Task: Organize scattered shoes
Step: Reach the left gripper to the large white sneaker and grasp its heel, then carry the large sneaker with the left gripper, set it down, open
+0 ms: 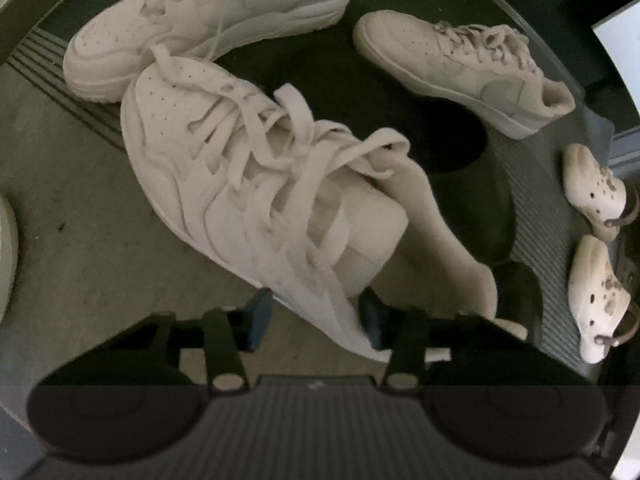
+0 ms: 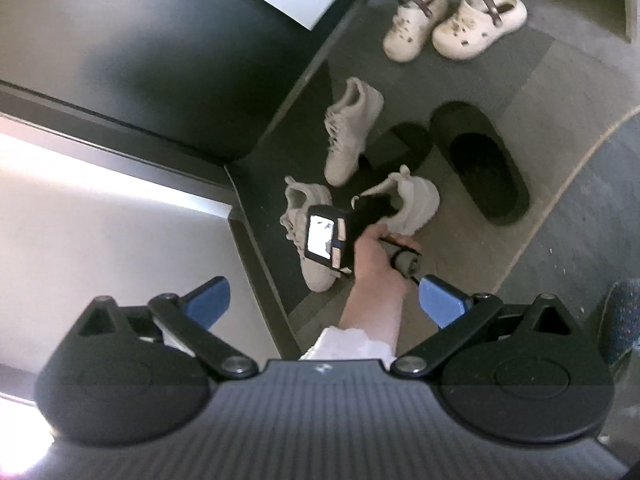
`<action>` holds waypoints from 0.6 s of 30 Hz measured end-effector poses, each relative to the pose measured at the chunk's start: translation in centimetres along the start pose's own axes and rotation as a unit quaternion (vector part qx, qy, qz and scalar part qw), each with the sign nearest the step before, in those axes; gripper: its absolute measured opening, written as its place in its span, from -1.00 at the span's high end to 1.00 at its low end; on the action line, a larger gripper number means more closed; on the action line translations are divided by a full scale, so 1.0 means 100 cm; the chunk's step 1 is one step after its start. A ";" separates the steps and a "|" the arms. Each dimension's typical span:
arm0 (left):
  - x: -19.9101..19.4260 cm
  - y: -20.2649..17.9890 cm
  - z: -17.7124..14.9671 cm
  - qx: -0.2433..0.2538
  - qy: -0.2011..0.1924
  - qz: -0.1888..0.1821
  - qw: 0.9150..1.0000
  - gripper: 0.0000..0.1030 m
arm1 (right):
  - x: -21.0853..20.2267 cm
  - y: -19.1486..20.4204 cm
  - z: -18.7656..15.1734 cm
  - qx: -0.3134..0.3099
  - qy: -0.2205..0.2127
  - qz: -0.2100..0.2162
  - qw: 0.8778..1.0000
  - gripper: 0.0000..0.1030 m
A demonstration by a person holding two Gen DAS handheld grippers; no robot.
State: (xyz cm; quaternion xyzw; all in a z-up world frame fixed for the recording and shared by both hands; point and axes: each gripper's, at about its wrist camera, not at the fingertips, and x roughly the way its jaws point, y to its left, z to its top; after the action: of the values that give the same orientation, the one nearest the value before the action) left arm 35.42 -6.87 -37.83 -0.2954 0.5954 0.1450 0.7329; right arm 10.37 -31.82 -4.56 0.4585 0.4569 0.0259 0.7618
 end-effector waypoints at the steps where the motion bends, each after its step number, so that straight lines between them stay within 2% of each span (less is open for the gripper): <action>1: -0.002 0.000 -0.002 0.003 -0.002 0.002 1.000 0.25 | 0.001 0.000 0.000 0.000 0.000 0.000 1.000 -1.00; 4: -0.010 0.001 -0.008 0.025 -0.007 0.017 1.000 0.41 | 0.006 0.005 -0.001 -0.007 -0.004 0.003 1.000 -1.00; 11: -0.033 0.025 -0.016 0.091 -0.031 0.025 0.995 0.59 | 0.010 0.013 -0.006 -0.025 -0.010 0.006 1.000 -1.00; 14: -0.048 0.032 -0.022 0.136 -0.046 0.036 0.989 0.63 | 0.005 0.015 -0.007 -0.028 -0.011 0.010 1.000 -1.00; 16: -0.059 0.037 -0.033 0.191 -0.055 0.047 0.979 0.64 | 0.003 0.017 -0.008 -0.034 -0.013 0.016 0.999 -1.00; 18: -0.066 0.042 -0.045 0.223 -0.056 0.048 0.972 0.65 | -0.001 0.019 -0.010 -0.038 -0.017 0.020 0.999 -1.00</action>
State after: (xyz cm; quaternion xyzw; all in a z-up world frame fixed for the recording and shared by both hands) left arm 27.86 -5.39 -33.13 -0.0868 0.5841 0.0595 0.8048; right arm 10.32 -30.11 -3.30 0.4384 0.4335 0.0504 0.7857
